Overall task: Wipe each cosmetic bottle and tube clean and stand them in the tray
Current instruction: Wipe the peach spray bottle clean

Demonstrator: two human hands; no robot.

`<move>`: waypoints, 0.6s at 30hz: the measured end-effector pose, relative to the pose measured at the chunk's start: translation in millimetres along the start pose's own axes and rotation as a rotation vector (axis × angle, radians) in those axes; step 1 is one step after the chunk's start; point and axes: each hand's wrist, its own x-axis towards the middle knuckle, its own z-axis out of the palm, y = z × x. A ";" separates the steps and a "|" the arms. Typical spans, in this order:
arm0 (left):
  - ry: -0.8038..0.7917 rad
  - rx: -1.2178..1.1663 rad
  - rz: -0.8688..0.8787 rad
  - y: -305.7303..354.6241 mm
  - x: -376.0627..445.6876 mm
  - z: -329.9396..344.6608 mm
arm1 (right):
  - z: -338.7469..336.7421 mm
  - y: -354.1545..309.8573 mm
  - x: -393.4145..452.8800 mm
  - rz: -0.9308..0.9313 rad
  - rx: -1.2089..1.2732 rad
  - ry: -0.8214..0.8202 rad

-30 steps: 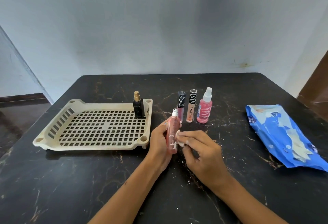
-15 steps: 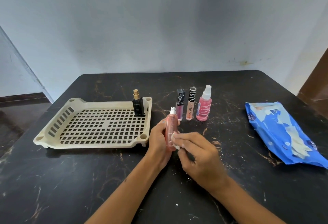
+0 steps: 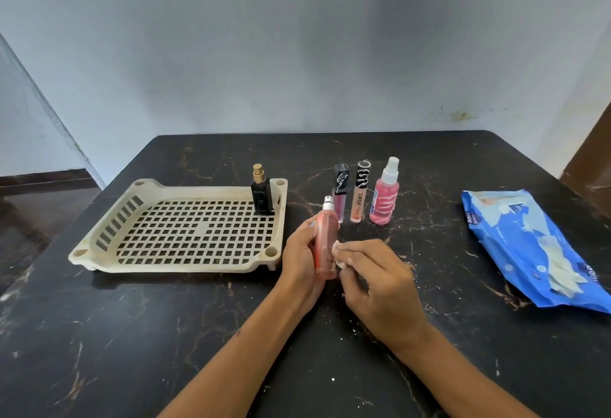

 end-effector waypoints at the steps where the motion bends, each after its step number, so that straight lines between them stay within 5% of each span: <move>1: 0.000 -0.005 0.004 -0.1 0.1 0.3 | -1.5 -0.6 -0.4 -0.035 -0.005 -0.006; 6: -0.037 -0.001 -0.010 0.8 -2.7 -2.0 | 0.5 -7.3 -0.4 -0.267 -0.057 -0.120; 13: -0.063 -0.042 0.029 2.3 -3.3 2.0 | 3.1 6.2 2.2 0.111 -0.024 -0.068; 18: -0.040 -0.046 -0.012 2.3 -2.2 0.3 | 1.4 -0.4 1.6 -0.004 0.025 -0.125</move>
